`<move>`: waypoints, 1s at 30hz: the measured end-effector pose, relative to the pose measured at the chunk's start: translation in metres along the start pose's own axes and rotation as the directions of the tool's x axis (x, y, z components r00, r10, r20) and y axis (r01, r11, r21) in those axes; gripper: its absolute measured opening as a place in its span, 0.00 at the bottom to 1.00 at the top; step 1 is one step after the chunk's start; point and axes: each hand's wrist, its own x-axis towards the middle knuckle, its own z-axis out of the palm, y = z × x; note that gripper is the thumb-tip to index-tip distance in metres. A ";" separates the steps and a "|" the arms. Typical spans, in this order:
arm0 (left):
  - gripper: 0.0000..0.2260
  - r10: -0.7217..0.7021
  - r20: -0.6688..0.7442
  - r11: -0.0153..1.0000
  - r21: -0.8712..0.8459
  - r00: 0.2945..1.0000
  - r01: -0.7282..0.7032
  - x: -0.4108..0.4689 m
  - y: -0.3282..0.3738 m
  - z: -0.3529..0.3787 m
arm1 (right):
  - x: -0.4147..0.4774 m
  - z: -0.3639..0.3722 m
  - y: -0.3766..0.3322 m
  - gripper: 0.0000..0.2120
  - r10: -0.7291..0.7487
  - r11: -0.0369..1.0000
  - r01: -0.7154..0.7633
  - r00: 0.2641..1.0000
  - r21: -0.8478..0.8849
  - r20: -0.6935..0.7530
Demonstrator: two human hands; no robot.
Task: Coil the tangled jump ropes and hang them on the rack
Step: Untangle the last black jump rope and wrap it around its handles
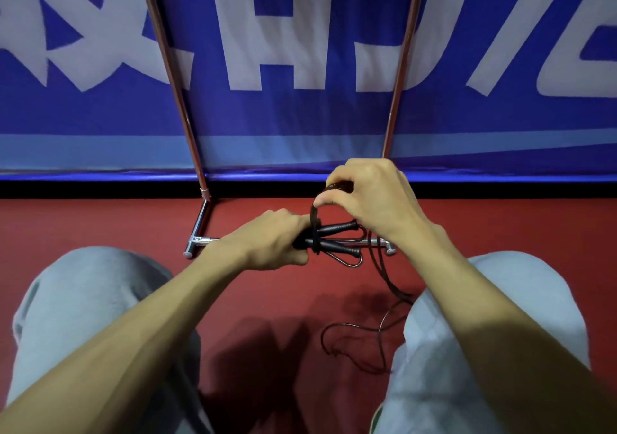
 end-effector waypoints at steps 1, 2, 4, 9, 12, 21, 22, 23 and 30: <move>0.12 0.004 -0.026 1.000 -0.017 1.000 -0.005 -0.001 0.001 -0.002 | 0.002 0.000 0.003 0.14 0.075 0.997 -0.074 0.997 0.037 -0.031; 0.12 0.008 -0.064 0.998 -0.059 0.998 -0.012 -0.002 0.001 -0.005 | 0.005 0.000 0.005 0.15 0.154 0.985 -0.149 0.987 0.091 -0.046; 0.12 0.031 -0.149 0.981 -0.183 0.988 -0.058 -0.004 0.001 -0.008 | 0.011 0.000 0.008 0.15 0.297 0.937 -0.286 0.954 0.199 -0.027; 0.14 0.022 -0.201 0.921 -0.376 0.979 -0.098 -0.013 0.006 -0.016 | 0.014 -0.005 0.016 0.11 0.406 0.648 -0.560 0.827 0.517 0.388; 0.15 -0.045 -0.267 0.816 -0.565 0.963 -0.119 -0.018 0.008 -0.024 | 0.015 -0.001 0.016 0.07 0.417 0.583 -0.592 0.806 0.557 0.420; 0.21 -0.209 -0.306 0.503 -0.848 0.929 -0.166 -0.016 0.003 -0.038 | 0.010 -0.011 0.003 0.16 0.215 0.805 -0.417 0.868 0.422 0.448; 0.17 -0.249 -0.313 0.502 -0.851 0.916 -0.154 -0.014 0.001 -0.037 | 0.009 -0.013 0.002 0.16 0.199 0.861 -0.367 0.879 0.351 0.433; 0.13 -0.293 -0.312 0.505 -0.853 0.904 -0.131 -0.012 -0.001 -0.036 | 0.007 -0.015 0.003 0.16 0.183 0.909 -0.316 0.889 0.272 0.420; 0.12 -0.277 -0.293 0.878 -0.463 0.915 0.117 -0.005 -0.017 -0.017 | -0.001 -0.031 0.000 0.09 0.035 0.990 -0.095 0.878 0.103 0.478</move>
